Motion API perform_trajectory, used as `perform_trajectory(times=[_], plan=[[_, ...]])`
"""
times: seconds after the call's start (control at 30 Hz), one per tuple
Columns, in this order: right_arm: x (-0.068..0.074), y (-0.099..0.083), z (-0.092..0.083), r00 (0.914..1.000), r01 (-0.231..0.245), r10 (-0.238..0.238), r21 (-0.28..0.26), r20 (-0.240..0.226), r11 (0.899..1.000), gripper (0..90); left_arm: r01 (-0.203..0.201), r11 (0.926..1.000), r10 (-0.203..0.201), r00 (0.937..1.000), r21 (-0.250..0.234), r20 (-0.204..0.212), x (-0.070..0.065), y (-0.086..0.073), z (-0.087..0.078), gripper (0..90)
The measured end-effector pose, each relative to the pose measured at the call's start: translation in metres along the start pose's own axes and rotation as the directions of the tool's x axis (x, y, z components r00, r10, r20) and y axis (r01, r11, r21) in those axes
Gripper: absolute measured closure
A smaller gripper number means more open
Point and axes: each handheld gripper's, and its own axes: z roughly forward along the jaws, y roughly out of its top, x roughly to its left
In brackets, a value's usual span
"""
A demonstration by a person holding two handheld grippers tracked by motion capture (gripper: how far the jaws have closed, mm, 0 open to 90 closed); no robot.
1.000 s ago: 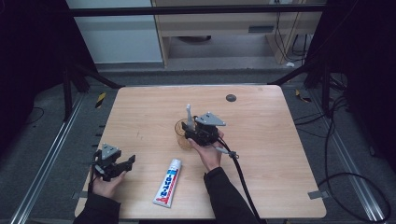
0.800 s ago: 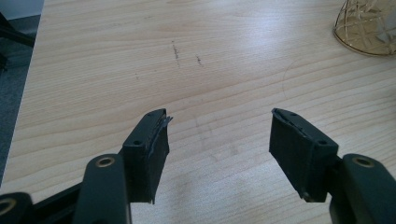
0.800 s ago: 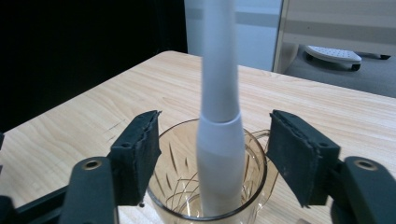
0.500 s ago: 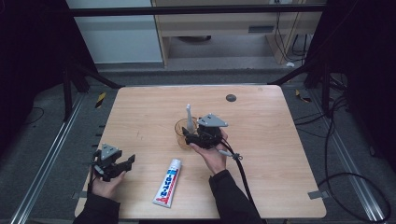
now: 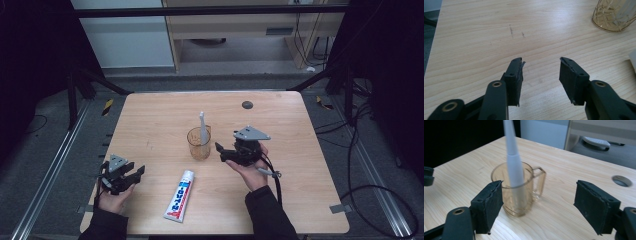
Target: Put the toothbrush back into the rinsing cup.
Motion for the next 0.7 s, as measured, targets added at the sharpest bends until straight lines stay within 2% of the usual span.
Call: perform_trajectory(times=[0.23, 0.3, 0.33, 0.47, 0.57, 0.63, 0.7], plan=[[-0.027, -0.01, -0.025, 0.998, 0.007, -0.009, 0.029, 0.063, 1.0, 22.5, 0.001, 1.0, -0.001, 0.9997, 0.002, 0.024, -0.004, 0.001, -0.002, 56.6], [-0.039, -0.017, -0.035, 0.9951, 0.002, -0.005, 0.035, 0.099, 0.999, 22.5, 0.003, 1.0, -0.003, 0.9996, 0.002, 0.029, -0.005, 0.002, -0.002, 56.6], [-0.039, -0.017, -0.035, 0.9951, 0.002, -0.005, 0.035, 0.099, 0.999, 22.5, 0.004, 1.0, -0.004, 0.9995, 0.004, 0.031, -0.005, 0.002, -0.002, 56.6], [-0.058, -0.03, -0.047, 0.9904, -0.006, -0.001, 0.049, 0.138, 0.999, 22.3, 0.009, 0.9999, -0.01, 0.9989, 0.006, 0.046, -0.008, 0.003, -0.002, 55.5], [-0.064, -0.034, -0.052, 0.9883, -0.009, 0.001, 0.053, 0.152, 0.999, 22.3, 0.005, 1.0, -0.005, 0.9984, 0.007, 0.057, -0.011, 0.004, -0.002, 55.0], [-0.074, -0.04, -0.06, 0.9858, -0.01, 0.0, 0.056, 0.168, 0.998, 22.3, 0.002, 0.9999, -0.002, 0.9979, 0.011, 0.065, -0.014, 0.005, -0.002, 54.4], [-0.077, -0.042, -0.062, 0.9847, -0.014, 0.004, 0.056, 0.174, 0.998, 22.3, -0.001, 0.9999, 0.0, 0.9973, 0.013, 0.073, -0.016, 0.005, -0.002, 54.4]])
